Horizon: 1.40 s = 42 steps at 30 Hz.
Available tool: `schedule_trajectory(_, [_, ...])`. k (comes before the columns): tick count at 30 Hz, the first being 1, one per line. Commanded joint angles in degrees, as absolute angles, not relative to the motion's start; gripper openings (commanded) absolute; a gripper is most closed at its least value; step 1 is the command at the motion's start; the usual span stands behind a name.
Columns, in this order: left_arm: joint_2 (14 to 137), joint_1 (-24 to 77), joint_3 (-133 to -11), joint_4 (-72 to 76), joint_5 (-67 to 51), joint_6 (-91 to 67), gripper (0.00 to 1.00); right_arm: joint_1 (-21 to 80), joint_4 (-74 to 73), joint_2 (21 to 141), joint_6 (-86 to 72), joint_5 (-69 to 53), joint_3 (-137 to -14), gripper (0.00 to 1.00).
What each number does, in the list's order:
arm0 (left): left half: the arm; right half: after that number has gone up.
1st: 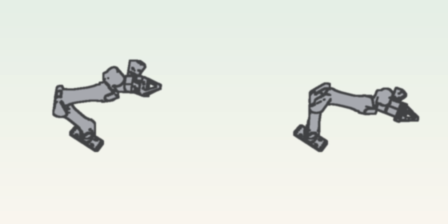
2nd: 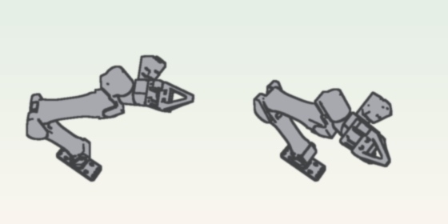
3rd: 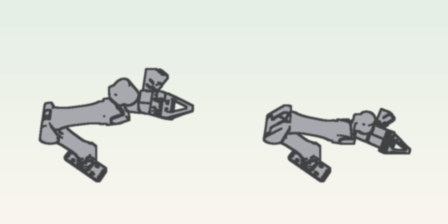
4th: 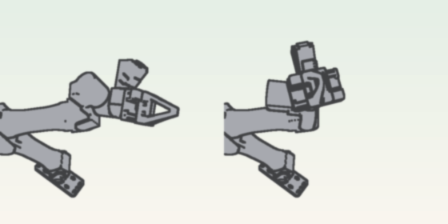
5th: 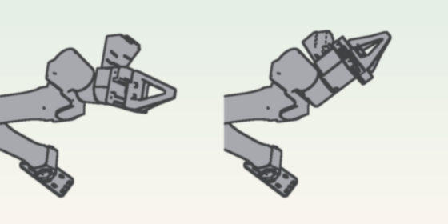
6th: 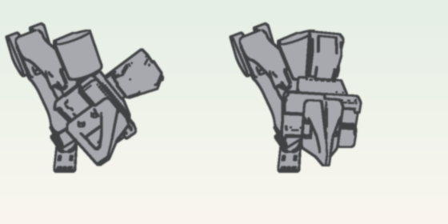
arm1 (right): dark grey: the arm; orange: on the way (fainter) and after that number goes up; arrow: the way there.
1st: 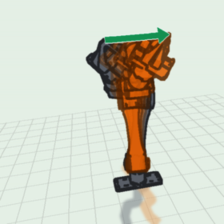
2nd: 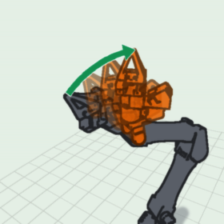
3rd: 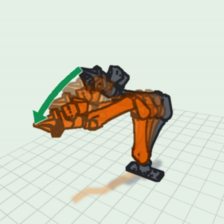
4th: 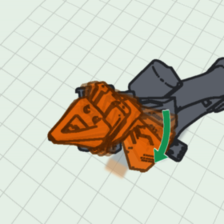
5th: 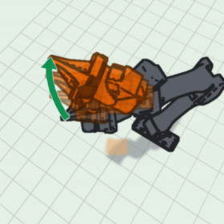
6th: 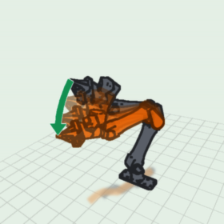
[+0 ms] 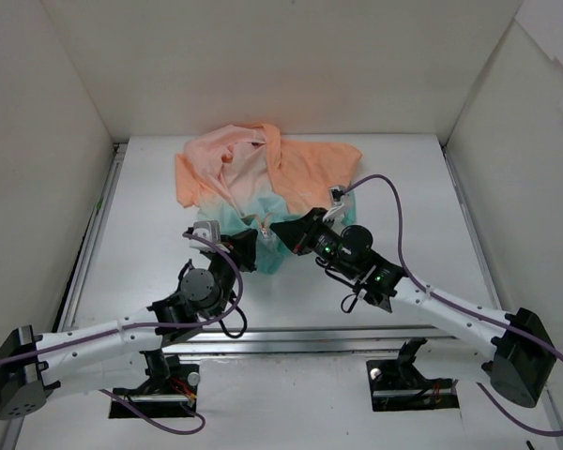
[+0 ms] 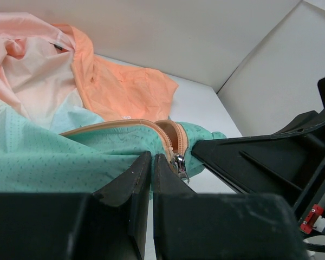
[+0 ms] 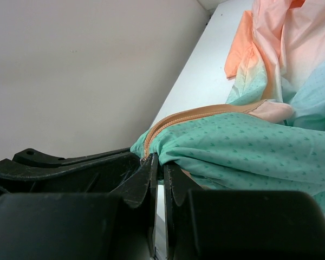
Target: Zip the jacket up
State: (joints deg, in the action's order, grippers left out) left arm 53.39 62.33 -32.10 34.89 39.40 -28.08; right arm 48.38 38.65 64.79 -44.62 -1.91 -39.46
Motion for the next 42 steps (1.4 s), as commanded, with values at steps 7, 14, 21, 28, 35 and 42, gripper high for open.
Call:
schedule_trajectory(7, [53.9, 64.7, -35.4, 40.4, 42.5, -24.8, 0.0, 49.2, 41.3, 62.7, -43.0, 1.7, -43.8, 0.0])
schedule_trajectory(14, [53.5, 64.7, -35.2, 40.6, 40.0, -24.6, 0.0, 49.2, 41.4, 63.1, -43.0, 1.6, -44.4, 0.0])
schedule_trajectory(21, [53.0, 65.2, -34.5, 39.1, 40.5, -26.4, 0.0, 49.2, 41.7, 63.5, -43.6, 1.8, -45.0, 0.0])
schedule_trajectory(28, [54.3, 67.0, -35.7, 38.7, 43.5, -25.6, 0.0, 51.6, 38.9, 63.3, -42.2, 4.6, -46.4, 0.0])
schedule_trajectory(35, [54.4, 68.0, -36.6, 37.6, 45.6, -24.4, 0.0, 53.2, 32.4, 62.9, -39.8, 9.5, -48.9, 0.0])
schedule_trajectory(42, [54.7, 68.6, -37.9, 34.1, 48.4, -25.0, 0.0, 54.7, 30.7, 62.3, -38.6, 12.0, -49.0, 0.0])
